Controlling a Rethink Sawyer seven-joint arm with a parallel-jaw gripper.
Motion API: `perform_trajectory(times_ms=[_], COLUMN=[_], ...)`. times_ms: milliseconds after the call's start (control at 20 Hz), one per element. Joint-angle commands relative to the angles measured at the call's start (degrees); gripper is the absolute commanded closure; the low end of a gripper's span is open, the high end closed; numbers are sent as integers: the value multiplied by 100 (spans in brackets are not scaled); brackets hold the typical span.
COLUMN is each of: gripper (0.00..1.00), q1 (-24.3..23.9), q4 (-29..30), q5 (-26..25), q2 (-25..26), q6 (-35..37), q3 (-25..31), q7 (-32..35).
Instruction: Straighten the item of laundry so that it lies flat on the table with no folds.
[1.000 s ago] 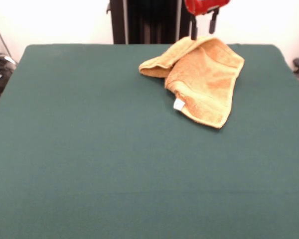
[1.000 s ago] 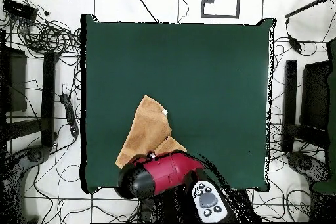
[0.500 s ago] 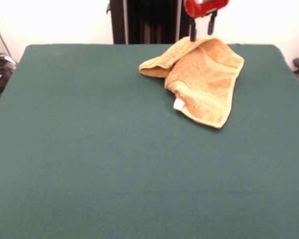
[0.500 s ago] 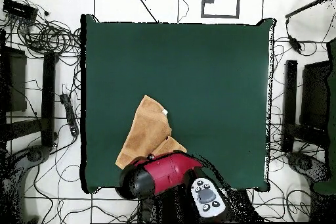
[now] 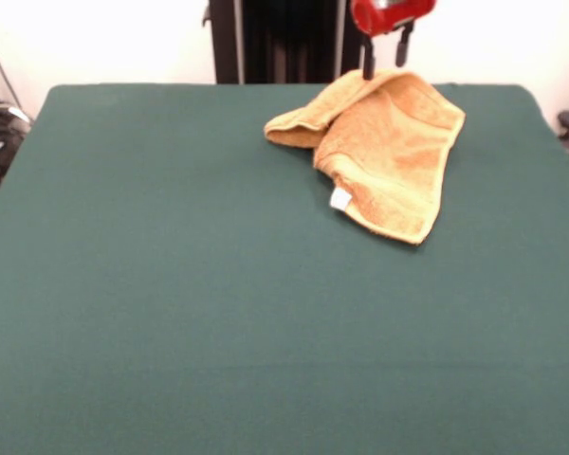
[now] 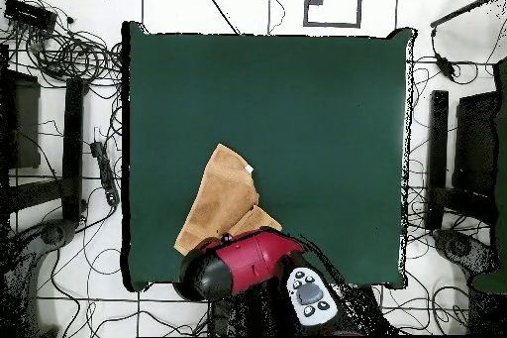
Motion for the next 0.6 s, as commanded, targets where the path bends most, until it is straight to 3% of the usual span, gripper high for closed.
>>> perform_trajectory(times_ms=[50, 600], gripper=[0, 0], q1=[141, 109], q4=[-478, -458], q5=[-227, -179], q2=[125, 144], q6=[202, 224], q3=[255, 291], q7=[186, 199])
